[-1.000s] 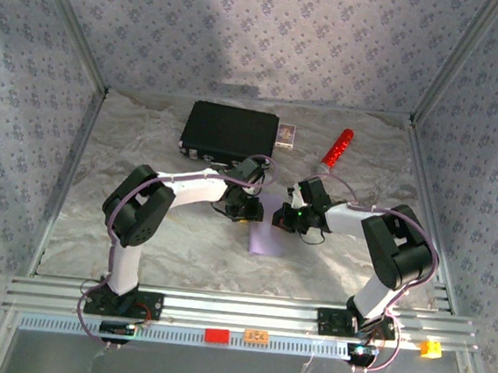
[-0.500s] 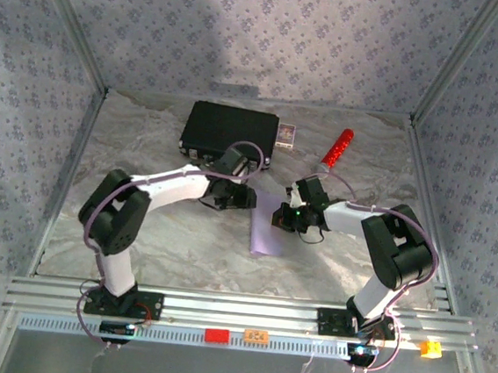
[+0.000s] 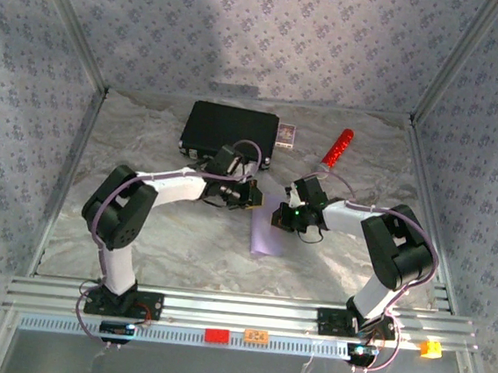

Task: Fold a paper plane with a square sheet of paper (pick it up from the middle)
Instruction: First fold the square sheet of paper in half at the center of the table.

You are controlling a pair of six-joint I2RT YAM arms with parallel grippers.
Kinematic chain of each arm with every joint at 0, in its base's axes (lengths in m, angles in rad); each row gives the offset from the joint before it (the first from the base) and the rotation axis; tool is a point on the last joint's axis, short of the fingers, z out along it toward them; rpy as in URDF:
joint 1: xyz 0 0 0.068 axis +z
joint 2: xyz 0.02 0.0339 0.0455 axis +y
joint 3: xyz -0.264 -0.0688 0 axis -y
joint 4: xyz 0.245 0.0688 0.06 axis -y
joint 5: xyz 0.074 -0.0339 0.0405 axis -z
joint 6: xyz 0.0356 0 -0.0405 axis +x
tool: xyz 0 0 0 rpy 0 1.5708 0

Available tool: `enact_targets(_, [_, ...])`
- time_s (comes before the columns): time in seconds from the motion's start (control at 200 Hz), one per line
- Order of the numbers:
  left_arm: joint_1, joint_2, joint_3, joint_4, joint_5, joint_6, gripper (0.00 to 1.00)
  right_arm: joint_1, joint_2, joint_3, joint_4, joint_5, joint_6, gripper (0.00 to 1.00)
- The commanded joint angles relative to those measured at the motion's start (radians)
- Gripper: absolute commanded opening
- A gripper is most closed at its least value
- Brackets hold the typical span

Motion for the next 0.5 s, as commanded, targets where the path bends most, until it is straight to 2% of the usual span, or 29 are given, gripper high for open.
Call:
enact_targets(0.0, [-0.001,0.03,-0.011,0.068,0.091,-0.03,0.0,0.003,0.063,-0.035,-0.113,0.151,-0.01,0.0])
enact_targets(0.495, [0.005,0.101,-0.067,-0.047,-0.037,0.082,0.0,0.002,0.069,-0.037,-0.117,0.147,-0.009,0.0])
